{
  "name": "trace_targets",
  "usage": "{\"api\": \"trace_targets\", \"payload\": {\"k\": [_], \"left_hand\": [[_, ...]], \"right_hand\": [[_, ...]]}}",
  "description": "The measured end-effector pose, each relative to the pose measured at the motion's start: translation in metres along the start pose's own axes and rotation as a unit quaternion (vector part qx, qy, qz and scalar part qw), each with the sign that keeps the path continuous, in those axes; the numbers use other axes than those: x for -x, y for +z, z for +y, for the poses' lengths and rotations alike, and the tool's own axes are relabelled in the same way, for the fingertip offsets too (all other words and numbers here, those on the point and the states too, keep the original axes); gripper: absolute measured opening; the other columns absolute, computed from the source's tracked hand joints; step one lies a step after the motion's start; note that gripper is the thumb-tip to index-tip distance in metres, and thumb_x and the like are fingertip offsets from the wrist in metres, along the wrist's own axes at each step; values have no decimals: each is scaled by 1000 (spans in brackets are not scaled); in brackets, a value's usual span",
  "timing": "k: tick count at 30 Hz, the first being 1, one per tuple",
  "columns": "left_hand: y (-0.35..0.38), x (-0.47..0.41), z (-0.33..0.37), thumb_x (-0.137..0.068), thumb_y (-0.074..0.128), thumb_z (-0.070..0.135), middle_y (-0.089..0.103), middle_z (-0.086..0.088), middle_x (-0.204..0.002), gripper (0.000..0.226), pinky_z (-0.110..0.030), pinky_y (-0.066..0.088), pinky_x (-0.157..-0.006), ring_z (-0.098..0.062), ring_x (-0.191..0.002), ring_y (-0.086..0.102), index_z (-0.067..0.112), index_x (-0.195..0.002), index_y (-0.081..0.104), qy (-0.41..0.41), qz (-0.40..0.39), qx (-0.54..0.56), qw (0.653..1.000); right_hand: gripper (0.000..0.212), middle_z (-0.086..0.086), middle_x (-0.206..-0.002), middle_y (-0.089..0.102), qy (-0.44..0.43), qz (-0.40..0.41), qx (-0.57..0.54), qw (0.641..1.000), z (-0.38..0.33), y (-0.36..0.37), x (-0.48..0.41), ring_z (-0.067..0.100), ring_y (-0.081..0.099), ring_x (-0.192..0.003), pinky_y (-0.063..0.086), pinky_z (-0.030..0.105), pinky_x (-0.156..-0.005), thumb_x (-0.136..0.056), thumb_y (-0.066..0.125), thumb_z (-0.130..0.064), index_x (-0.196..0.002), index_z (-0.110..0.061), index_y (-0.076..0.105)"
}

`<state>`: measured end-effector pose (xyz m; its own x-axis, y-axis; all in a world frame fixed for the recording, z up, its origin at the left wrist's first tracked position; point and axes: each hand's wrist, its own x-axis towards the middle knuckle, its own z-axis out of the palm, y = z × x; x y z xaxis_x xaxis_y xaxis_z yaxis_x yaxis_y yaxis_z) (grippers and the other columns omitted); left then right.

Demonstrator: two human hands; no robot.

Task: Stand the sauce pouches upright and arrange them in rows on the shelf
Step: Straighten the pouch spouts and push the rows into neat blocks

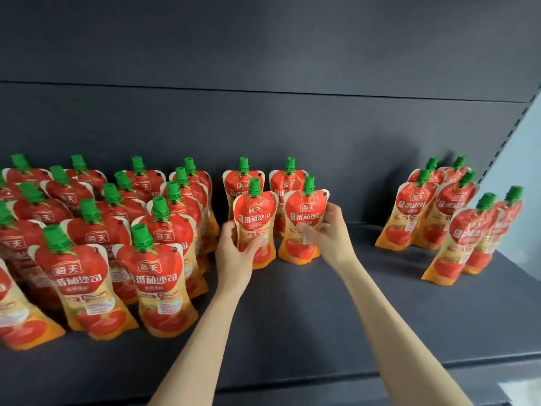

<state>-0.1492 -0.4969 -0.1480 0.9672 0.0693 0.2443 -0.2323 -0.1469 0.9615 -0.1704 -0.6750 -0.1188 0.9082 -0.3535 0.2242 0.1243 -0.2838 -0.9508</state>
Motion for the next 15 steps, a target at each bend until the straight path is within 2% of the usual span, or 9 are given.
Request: {"api": "trace_targets", "payload": {"k": [4,9,12,15], "left_hand": [[-2,12,-20,-72,79,18,59,-3,-112,47,-33,49,-87,-20,-103,58,21,-105,46,-38,35,-23,998],[-3,12,-25,-77,75,17,61,-3,-103,34,-28,46,-79,-20,-96,59,18,-97,48,-14,39,-51,998],[-2,8,-29,-80,72,17,62,-5,-108,32,-26,44,-80,-20,-100,58,12,-105,52,-4,47,-62,997],[0,6,-29,-80,71,18,59,-6,-116,42,-29,45,-87,-20,-108,55,10,-115,50,5,62,-76,995]], "right_hand": [[47,-2,-110,62,6,19,0,1000,20,10,21,10,61,-94,52,24,-79,-80,72,-11,-119,-14,46],[33,1,-109,63,14,26,3,1000,33,19,27,18,61,-99,51,22,-79,-84,68,-12,-111,-15,50],[33,-1,-108,63,8,29,6,1000,35,24,22,17,61,-98,51,21,-78,-84,68,-12,-112,-14,51],[36,-2,-110,61,4,29,12,999,35,30,18,15,59,-99,50,20,-79,-85,66,-13,-116,-12,49]]}}
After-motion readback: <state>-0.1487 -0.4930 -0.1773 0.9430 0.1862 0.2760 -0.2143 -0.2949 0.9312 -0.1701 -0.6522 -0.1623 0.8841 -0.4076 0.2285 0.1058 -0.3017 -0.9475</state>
